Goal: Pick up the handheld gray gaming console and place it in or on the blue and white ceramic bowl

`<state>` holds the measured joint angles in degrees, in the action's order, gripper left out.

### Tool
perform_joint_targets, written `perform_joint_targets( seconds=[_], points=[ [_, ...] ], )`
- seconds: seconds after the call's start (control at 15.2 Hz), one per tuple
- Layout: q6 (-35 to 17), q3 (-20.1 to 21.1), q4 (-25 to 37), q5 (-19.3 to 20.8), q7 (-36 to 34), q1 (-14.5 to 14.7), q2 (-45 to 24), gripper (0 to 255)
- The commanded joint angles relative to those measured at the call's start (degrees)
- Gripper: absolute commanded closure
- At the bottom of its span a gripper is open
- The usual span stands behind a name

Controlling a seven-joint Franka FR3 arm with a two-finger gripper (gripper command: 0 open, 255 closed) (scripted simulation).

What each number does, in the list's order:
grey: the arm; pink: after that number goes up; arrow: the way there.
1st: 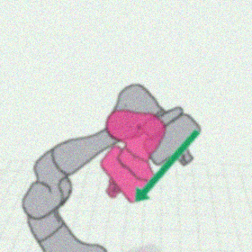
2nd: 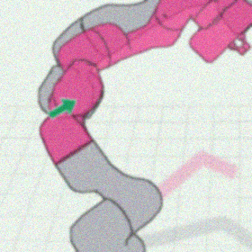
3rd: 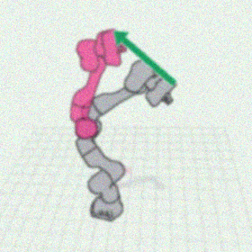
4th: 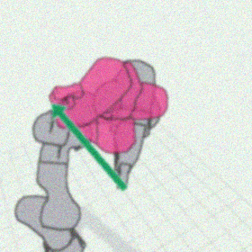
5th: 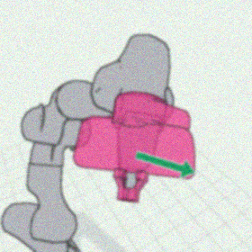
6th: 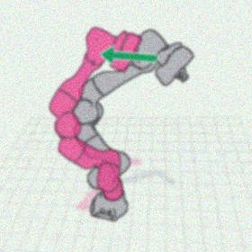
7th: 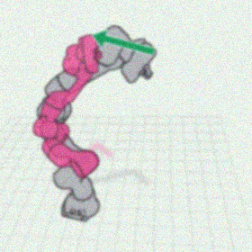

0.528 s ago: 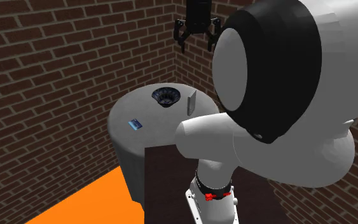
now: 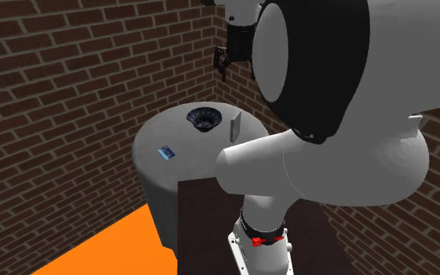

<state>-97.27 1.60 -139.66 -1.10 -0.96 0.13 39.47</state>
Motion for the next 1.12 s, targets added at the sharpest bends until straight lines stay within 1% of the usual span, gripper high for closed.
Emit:
perform_joint_targets(
  seconds=[0.0, 0.26, 0.53, 0.79, 1.06],
  points=[
    [-4.4, 0.0, -1.5, 0.1, -0.1, -0.2, -2.6, 0],
    [-13.1, -0.1, -4.0, 0.2, -0.5, -0.7, -8.5, 0],
    [-21.7, -0.1, -5.1, 0.4, -0.9, -1.1, -15.7, 0],
    [-29.9, -0.2, -4.7, 0.6, -1.3, -1.5, -23.9, 0],
    [-37.4, -0.3, -3.0, 0.9, -1.8, -1.9, -32.8, 0]
  ],
)
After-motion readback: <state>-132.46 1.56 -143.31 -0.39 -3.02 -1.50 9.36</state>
